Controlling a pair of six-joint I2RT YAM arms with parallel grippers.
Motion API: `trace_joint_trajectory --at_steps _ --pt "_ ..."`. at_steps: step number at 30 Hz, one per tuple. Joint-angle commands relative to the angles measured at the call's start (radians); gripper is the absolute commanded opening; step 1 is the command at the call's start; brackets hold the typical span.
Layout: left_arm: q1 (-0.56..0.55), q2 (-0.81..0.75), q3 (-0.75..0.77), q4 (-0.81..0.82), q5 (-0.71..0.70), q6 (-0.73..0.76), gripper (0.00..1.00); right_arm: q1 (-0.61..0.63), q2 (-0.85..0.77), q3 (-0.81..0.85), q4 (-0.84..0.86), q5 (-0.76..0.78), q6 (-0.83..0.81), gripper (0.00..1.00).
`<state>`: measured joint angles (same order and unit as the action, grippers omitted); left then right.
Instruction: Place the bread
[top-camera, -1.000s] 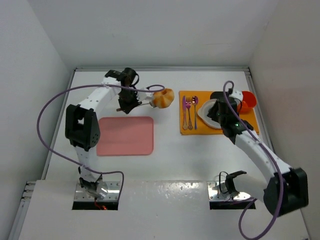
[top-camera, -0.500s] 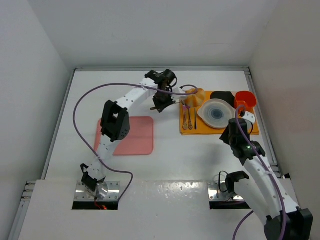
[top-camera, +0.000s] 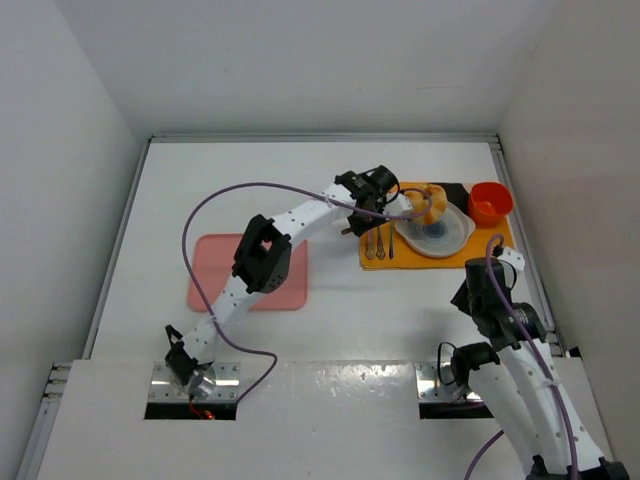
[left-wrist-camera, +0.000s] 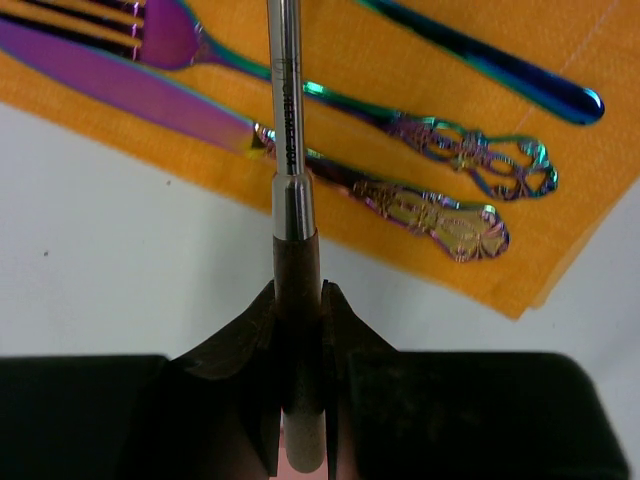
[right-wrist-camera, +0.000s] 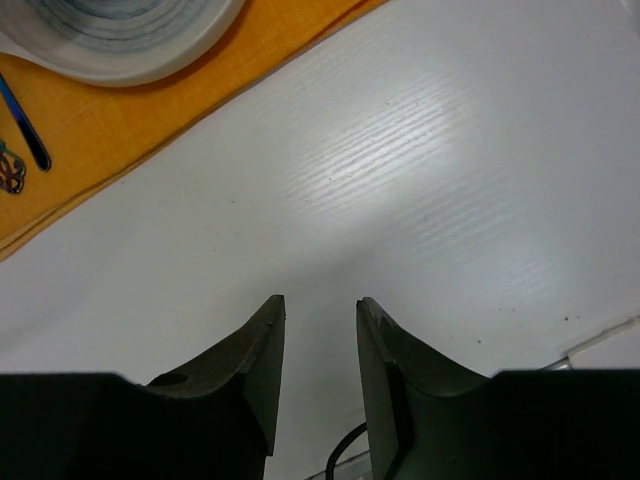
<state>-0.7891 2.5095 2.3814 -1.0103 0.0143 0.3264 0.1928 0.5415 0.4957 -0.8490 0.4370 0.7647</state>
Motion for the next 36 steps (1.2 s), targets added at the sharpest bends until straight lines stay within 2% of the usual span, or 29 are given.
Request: trace_joint_trajectory --at_steps 1,6,12,16,20,23,26,36 --pt "-0.035 0.018 0.050 0.110 -0.097 -0.035 0.00 0.008 -0.023 0.055 -0.080 0.043 0.012 0.35" --pt "-0.082 0.055 0.061 0.153 -0.187 0.019 0.00 0.008 -0.046 0.066 -0.122 0.058 -0.005 0.35" --pt "-0.156 0.066 0.016 0.208 -0.419 0.155 0.00 0.008 -0.071 0.063 -0.116 0.081 -0.027 0.35" --pt "-0.191 0.040 -0.082 0.291 -0.551 0.262 0.00 0.007 -0.069 0.069 -0.104 0.083 -0.041 0.35" --pt "-0.200 0.040 -0.136 0.383 -0.732 0.365 0.00 0.005 -0.069 0.067 -0.085 0.088 -0.050 0.35" --pt "-0.188 0.040 -0.136 0.453 -0.802 0.419 0.00 0.007 -0.064 0.061 -0.070 0.083 -0.051 0.35" --pt "-0.165 0.019 -0.125 0.525 -0.856 0.462 0.00 0.005 -0.060 0.055 -0.052 0.075 -0.045 0.35" --pt "-0.104 -0.024 -0.149 0.601 -0.902 0.523 0.00 0.004 -0.029 0.049 0.004 0.059 -0.050 0.35"
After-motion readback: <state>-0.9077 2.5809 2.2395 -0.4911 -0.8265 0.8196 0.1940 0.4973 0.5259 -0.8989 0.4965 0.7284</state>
